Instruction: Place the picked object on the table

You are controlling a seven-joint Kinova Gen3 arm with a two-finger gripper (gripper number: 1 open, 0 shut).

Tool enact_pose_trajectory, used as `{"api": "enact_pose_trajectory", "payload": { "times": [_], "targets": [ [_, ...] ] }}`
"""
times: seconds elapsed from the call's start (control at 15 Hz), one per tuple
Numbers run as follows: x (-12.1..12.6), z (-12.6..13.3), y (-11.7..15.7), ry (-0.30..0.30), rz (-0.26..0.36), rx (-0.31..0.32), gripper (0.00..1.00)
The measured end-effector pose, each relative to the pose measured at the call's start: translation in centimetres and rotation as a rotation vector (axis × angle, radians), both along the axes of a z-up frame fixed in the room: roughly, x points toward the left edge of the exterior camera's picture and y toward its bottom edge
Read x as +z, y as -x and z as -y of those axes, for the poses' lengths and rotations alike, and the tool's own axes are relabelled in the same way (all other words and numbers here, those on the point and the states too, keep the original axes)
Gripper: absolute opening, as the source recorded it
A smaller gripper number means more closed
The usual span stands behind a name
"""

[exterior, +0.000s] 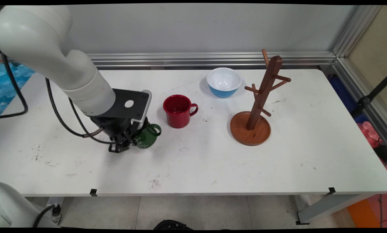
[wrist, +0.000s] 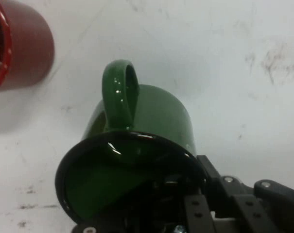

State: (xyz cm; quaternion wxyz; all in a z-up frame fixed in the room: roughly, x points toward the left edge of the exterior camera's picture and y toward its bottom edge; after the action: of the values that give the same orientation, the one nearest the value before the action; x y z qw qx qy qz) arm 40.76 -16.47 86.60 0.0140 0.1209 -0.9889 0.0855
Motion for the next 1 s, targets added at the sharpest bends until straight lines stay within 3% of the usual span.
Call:
{"api": "enact_pose_trajectory", "payload": {
  "times": [1.0],
  "targets": [
    [-4.3, -0.2, -0.3, -0.001, 0.158, -0.135, 0.0]
  ]
}}
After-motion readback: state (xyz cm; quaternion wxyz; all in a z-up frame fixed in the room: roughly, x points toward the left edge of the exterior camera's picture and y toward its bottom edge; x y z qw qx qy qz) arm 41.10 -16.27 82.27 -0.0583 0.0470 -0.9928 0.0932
